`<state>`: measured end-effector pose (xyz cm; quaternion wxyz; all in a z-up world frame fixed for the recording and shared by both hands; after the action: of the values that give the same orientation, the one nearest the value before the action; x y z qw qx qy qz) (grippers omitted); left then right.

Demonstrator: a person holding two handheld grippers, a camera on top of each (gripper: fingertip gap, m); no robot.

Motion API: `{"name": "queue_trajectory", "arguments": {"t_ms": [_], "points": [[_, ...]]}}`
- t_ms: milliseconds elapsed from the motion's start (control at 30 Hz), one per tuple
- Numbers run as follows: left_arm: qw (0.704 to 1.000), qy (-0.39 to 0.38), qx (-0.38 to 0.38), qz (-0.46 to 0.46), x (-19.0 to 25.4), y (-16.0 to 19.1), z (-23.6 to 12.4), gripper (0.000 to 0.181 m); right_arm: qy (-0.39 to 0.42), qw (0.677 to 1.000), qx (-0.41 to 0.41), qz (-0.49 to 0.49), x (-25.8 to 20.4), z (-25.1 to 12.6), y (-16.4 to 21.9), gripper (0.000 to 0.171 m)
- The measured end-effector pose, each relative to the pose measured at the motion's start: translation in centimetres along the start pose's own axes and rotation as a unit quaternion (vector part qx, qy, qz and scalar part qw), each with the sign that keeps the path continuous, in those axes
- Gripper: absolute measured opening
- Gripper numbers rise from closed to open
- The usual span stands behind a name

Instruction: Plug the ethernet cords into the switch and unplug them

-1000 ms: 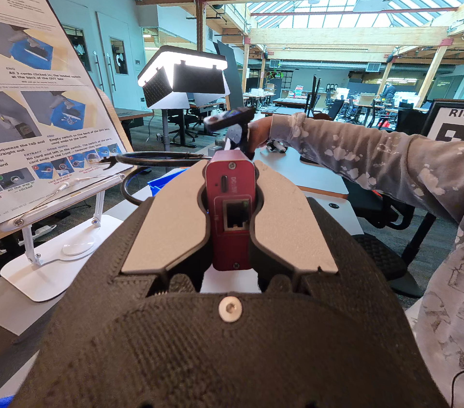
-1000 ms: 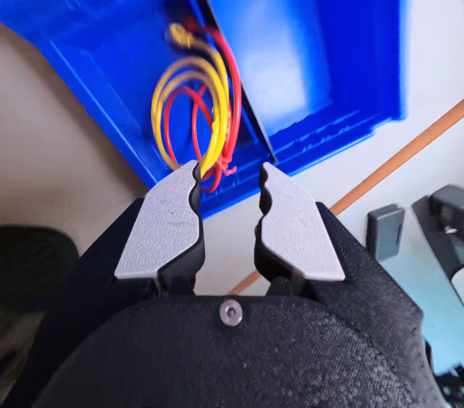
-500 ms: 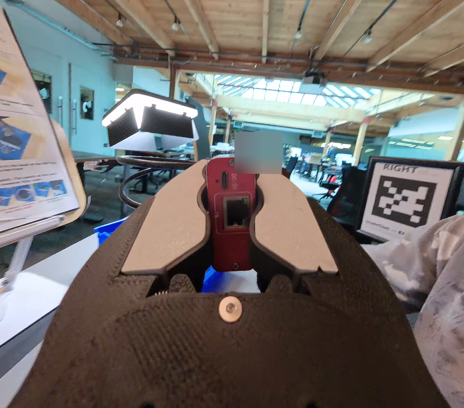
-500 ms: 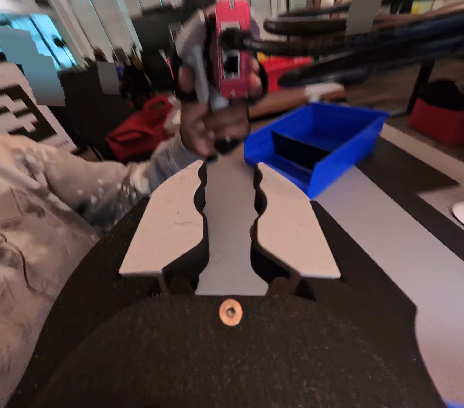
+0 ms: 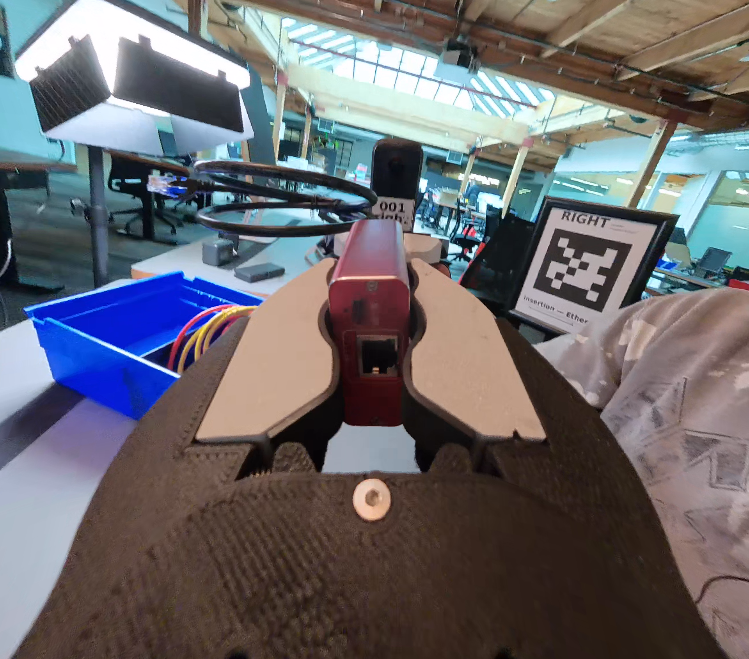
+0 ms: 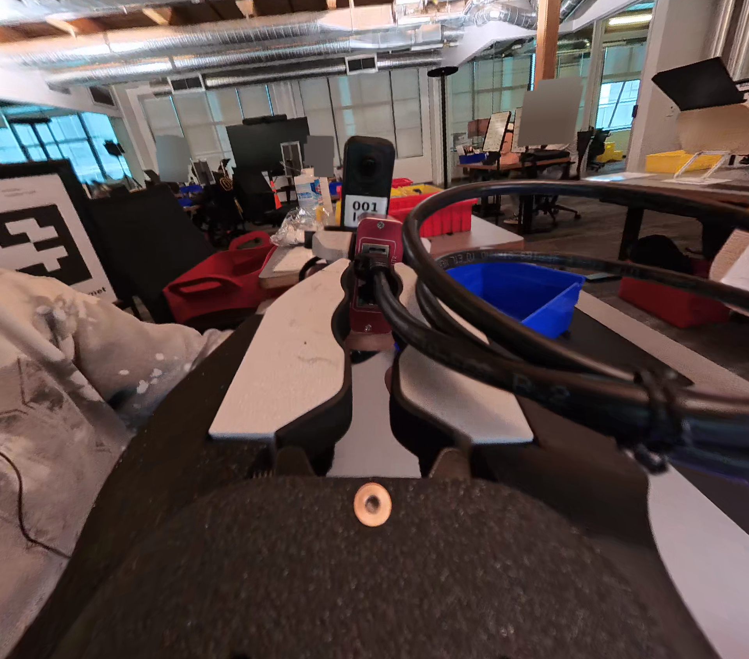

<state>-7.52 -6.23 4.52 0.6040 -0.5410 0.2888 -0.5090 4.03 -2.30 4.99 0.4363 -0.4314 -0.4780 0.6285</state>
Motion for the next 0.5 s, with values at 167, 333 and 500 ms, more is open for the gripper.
{"name": "queue_trajectory", "arguments": {"t_ms": [167, 333, 500], "points": [[0.996, -0.003, -0.082, 0.038, 0.5, 1.0, 0.3, 0.030, -0.028, 0.999, -0.034, -0.017, -0.2, -0.6, 0.6, 0.014], [0.993, -0.013, -0.101, 0.060, 1.1, 0.8, 0.6, 0.030, -0.036, 0.998, -0.029, -0.053, -0.6, -1.0, 0.5, 0.016], [0.991, -0.011, -0.119, 0.065, 1.5, 1.0, 0.8, 0.030, -0.036, 0.995, -0.035, -0.085, -1.0, -1.2, 0.6, 0.017]]}}
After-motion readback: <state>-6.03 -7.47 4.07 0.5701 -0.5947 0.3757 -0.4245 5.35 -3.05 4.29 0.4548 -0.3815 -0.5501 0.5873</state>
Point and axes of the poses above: each gripper's, where its closed fingertips meet, z out along the fingers, y out of its underside, x = y × z across the jaws, the point moved 6 cm from there along -z, back along the fingers, and after that the axes turned 3 degrees about y, right-handed, at the moved point
